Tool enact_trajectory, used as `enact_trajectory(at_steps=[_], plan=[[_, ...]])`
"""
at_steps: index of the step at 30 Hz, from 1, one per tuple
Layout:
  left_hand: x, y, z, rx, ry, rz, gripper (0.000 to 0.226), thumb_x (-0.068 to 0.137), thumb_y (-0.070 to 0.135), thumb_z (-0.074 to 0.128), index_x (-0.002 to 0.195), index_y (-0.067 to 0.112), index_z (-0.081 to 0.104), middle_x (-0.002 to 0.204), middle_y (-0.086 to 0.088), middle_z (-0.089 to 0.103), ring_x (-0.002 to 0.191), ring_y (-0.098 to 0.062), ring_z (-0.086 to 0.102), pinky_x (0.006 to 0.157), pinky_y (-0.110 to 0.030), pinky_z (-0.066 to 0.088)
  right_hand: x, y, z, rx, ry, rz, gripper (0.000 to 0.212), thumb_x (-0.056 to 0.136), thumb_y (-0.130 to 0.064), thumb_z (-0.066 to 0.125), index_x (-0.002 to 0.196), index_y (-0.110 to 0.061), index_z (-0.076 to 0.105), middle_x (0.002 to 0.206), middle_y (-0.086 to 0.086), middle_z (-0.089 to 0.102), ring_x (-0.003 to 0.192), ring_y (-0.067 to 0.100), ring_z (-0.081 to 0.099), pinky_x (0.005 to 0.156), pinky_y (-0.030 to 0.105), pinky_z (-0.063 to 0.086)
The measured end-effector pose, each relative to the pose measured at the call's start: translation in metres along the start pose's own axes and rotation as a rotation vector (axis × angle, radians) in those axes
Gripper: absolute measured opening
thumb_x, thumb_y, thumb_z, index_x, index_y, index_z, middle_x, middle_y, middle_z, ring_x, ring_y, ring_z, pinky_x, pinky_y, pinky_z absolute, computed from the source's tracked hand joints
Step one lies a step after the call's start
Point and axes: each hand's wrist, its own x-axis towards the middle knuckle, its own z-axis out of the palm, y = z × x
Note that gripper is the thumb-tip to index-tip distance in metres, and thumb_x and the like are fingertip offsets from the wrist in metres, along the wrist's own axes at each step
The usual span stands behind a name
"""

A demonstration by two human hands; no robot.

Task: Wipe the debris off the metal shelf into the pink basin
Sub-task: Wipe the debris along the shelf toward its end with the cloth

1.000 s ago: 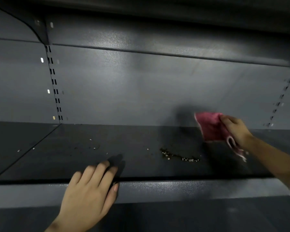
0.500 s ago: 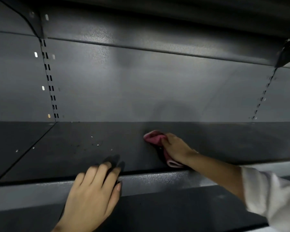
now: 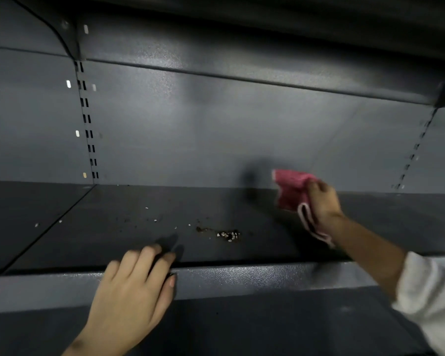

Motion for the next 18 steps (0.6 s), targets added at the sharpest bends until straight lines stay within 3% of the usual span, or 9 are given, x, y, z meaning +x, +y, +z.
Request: enact_trajectory(at_steps=[2, 4, 6, 10, 15, 16, 18], plan=[[-0.002, -0.002, 0.000, 0.030, 0.003, 0.001, 0.044, 0.097, 0.036, 0.014, 0.101, 0.014, 0.052, 0.086, -0.012, 0.069, 0.076, -0.024, 0.038, 0.059, -0.035, 0.023, 0.015, 0.016, -0.040, -0.233, 0.110, -0.087, 0.035, 0.084, -0.026, 0.044, 0.105, -0.009, 0.065, 0.117, 0.013, 0.065, 0.108, 0.030, 0.060, 0.096, 0.042, 0.048], [-0.002, 0.000, 0.004, 0.057, 0.020, 0.003, 0.042, 0.097, 0.035, 0.015, 0.102, 0.014, 0.051, 0.084, -0.012, 0.071, 0.076, -0.024, 0.038, 0.059, -0.036, 0.022, 0.033, 0.036, -0.070, -0.414, 0.213, -0.032, 0.033, 0.090, -0.020, 0.041, 0.109, -0.005, 0.064, 0.119, 0.024, 0.062, 0.112, 0.040, 0.055, 0.097, 0.047, 0.043], [-0.001, 0.003, 0.008, 0.083, 0.038, -0.001, 0.040, 0.096, 0.033, 0.016, 0.103, 0.016, 0.052, 0.083, -0.010, 0.072, 0.075, -0.024, 0.038, 0.059, -0.036, 0.023, 0.052, 0.054, -0.080, -0.564, 0.203, 0.043, 0.034, 0.094, -0.018, 0.039, 0.116, -0.001, 0.058, 0.124, 0.027, 0.058, 0.115, 0.043, 0.052, 0.099, 0.045, 0.040], [0.000, 0.005, 0.011, 0.129, 0.034, -0.026, 0.041, 0.096, 0.034, 0.014, 0.102, 0.016, 0.051, 0.083, -0.011, 0.073, 0.077, -0.026, 0.038, 0.061, -0.037, 0.025, 0.067, 0.050, -0.028, -0.668, -0.014, -0.038, 0.033, 0.095, -0.022, 0.041, 0.113, -0.001, 0.060, 0.124, 0.026, 0.058, 0.114, 0.040, 0.053, 0.093, 0.039, 0.041], [0.001, 0.007, 0.014, 0.145, 0.018, -0.053, 0.043, 0.096, 0.035, 0.012, 0.101, 0.016, 0.051, 0.082, -0.011, 0.073, 0.079, -0.024, 0.040, 0.061, -0.036, 0.025, 0.045, 0.016, 0.065, -0.688, -0.405, -0.452, 0.035, 0.097, -0.017, 0.034, 0.128, -0.016, 0.051, 0.140, 0.007, 0.047, 0.126, 0.021, 0.045, 0.102, 0.023, 0.027], [0.002, 0.007, 0.014, 0.152, 0.011, -0.055, 0.043, 0.096, 0.035, 0.012, 0.101, 0.016, 0.051, 0.082, -0.011, 0.073, 0.079, -0.024, 0.040, 0.061, -0.036, 0.025, 0.033, 0.009, 0.078, -0.659, -0.453, -0.499, 0.035, 0.098, -0.019, 0.034, 0.128, -0.017, 0.051, 0.139, 0.006, 0.048, 0.118, 0.018, 0.052, 0.100, 0.023, 0.030], [0.003, 0.007, 0.012, 0.167, 0.008, -0.046, 0.042, 0.095, 0.034, 0.013, 0.101, 0.015, 0.051, 0.083, -0.011, 0.073, 0.078, -0.025, 0.039, 0.060, -0.037, 0.023, 0.007, 0.000, 0.100, -0.571, -0.548, -0.567, 0.035, 0.098, -0.021, 0.033, 0.127, -0.016, 0.052, 0.127, 0.006, 0.059, 0.082, 0.005, 0.063, 0.087, 0.023, 0.043]])
